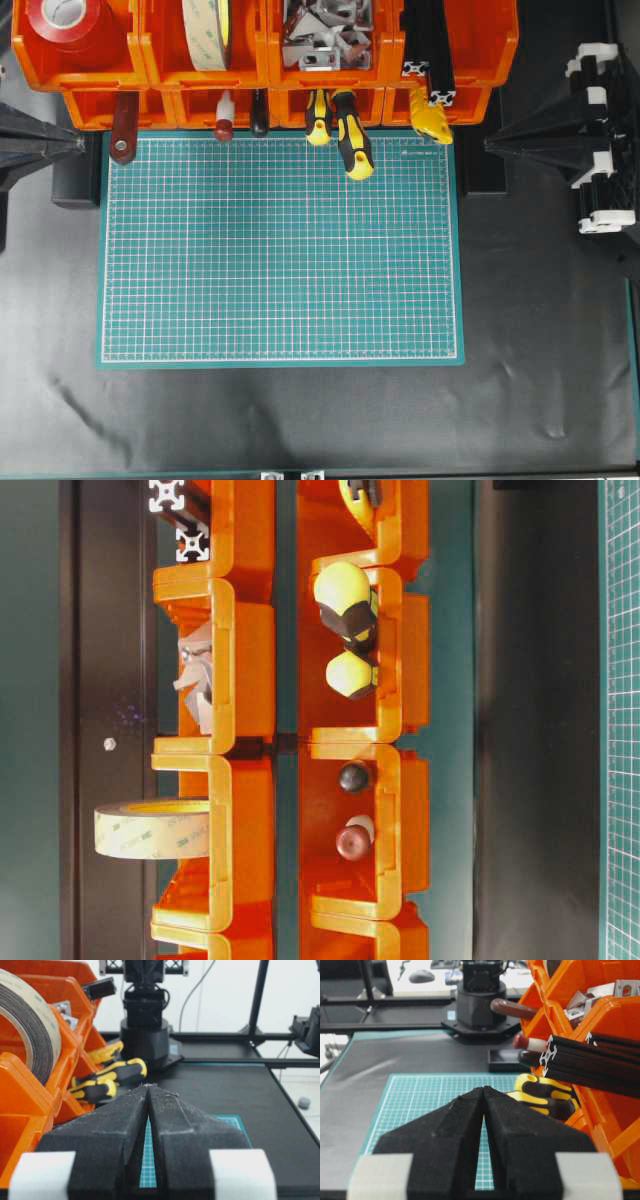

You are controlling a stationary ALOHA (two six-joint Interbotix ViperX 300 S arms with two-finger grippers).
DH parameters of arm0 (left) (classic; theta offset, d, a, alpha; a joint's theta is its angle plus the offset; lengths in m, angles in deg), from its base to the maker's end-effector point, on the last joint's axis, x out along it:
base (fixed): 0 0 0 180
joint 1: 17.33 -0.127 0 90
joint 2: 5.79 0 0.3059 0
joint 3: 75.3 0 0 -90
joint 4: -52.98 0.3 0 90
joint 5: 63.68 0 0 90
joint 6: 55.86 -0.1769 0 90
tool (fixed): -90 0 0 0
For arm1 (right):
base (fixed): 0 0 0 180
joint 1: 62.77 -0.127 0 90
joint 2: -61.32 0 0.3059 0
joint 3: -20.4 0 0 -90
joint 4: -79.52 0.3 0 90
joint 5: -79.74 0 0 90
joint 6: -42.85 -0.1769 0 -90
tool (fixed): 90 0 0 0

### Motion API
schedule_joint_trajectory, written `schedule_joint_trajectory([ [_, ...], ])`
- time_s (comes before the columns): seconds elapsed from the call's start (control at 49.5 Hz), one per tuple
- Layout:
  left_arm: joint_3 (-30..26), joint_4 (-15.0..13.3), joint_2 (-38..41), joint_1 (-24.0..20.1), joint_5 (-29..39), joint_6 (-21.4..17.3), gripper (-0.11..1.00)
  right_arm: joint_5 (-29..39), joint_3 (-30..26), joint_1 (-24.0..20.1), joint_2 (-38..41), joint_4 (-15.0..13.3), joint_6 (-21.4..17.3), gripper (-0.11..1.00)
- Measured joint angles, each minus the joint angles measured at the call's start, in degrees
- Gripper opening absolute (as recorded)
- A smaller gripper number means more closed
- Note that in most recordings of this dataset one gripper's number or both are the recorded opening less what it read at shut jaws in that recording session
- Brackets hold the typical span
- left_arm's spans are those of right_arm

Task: Pick cutter from container rack with right arm.

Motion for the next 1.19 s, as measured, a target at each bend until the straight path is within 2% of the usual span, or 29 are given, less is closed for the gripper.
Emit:
schedule_joint_trajectory([
  [0.081, -1.1, 0.8, 0.2, -0.1, 1.9, 0.3, 0.00, 0.1, 0.0, 0.0, 0.1, 0.2, -0.4, 0.02],
  [0.243, -5.9, 1.6, 1.4, -0.3, 9.7, 0.5, 0.00, 5.7, -1.1, 0.3, 0.2, 0.3, -1.2, 0.02],
  [0.546, -7.6, 1.7, -1.3, -0.1, 14.8, 0.5, 0.00, 28.7, -11.9, -0.2, 0.8, -0.4, -0.9, 0.02],
  [0.687, -7.6, 1.7, -2.3, 0.0, 16.9, 0.7, 0.00, 37.5, -16.1, -2.8, 3.8, -1.1, -1.0, 0.02],
  [0.808, -7.7, 1.7, -2.8, 0.0, 18.1, 0.7, 0.00, 43.2, -20.5, -6.4, 8.6, -3.7, -1.0, 0.02],
  [0.93, -7.7, 1.7, -2.8, -0.1, 18.4, 0.7, 0.00, 52.6, -26.5, -11.1, 14.9, -10.1, -1.8, 0.02],
  [1.011, -7.7, 1.7, -2.9, 0.0, 18.4, 0.8, 0.00, 60.2, -30.7, -14.5, 18.5, -16.4, -4.2, 0.02],
  [1.071, -7.7, 1.7, -2.9, 0.0, 18.4, 0.8, 0.00, 65.4, -33.0, -17.1, 20.9, -22.1, -8.3, 0.02],
  [1.192, -7.7, 1.7, -2.9, 0.3, 18.4, 0.8, 0.00, 72.2, -34.6, -23.6, 24.9, -35.3, -18.6, 0.02],
])
